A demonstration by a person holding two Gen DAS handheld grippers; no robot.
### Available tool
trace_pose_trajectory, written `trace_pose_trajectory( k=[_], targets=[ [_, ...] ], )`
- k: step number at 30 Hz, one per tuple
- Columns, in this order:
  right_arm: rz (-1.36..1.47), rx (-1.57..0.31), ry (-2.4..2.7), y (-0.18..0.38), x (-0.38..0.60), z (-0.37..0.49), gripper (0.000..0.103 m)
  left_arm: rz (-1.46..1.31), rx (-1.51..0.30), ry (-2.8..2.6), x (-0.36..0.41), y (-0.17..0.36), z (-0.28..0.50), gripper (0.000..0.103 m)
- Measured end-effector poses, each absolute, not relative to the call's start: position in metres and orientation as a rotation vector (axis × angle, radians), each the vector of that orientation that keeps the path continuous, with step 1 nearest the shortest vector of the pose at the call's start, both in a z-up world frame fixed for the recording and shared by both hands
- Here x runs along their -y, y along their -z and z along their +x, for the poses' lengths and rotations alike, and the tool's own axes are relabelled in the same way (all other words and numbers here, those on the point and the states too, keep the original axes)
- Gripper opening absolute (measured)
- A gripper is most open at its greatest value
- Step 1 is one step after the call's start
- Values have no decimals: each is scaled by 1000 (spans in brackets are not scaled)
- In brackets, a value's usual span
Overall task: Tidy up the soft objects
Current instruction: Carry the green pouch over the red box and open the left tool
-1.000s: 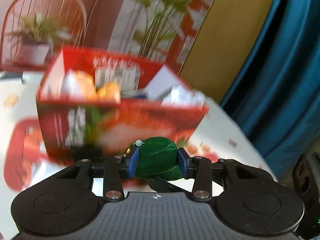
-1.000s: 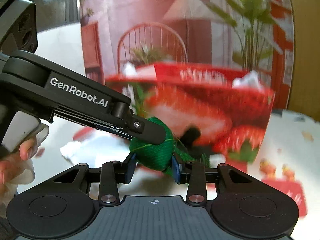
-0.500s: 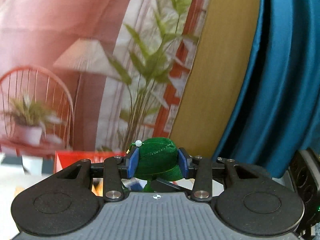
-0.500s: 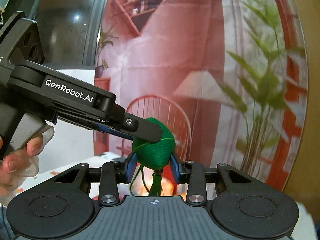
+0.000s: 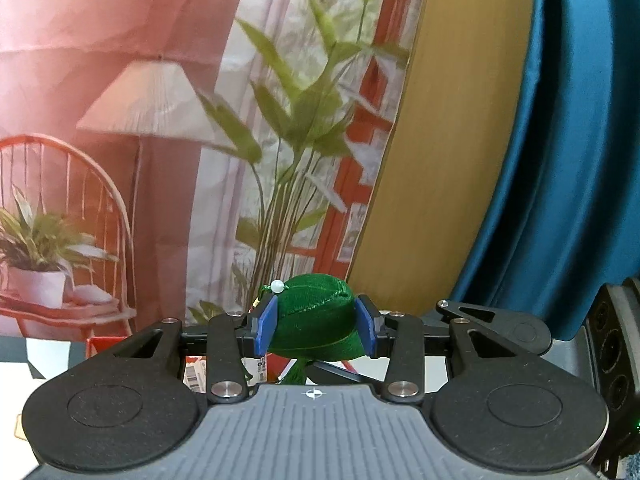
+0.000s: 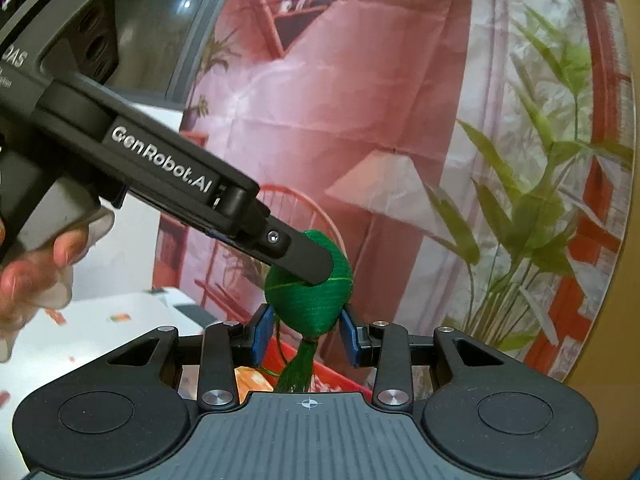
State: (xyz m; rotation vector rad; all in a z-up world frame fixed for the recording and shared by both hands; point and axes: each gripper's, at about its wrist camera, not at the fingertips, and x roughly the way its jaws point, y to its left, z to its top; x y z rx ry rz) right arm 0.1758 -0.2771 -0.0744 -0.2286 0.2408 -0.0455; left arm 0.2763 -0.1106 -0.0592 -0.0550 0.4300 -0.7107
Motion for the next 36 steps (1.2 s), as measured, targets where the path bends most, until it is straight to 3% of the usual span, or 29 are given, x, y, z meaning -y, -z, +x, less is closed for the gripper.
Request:
trace_pose_trajectory(
  k=[10,18,36],
  targets=[
    [-149,-355,61,123,315,207,33,-35,-559,707,136,107,323,44],
    [-46,-463,213,145,336,221,35,-2,-551,636,128,115,332,44],
    [146,-253,221,155,301,116,36,-83,-523,488,10,147,221,44]
  ],
)
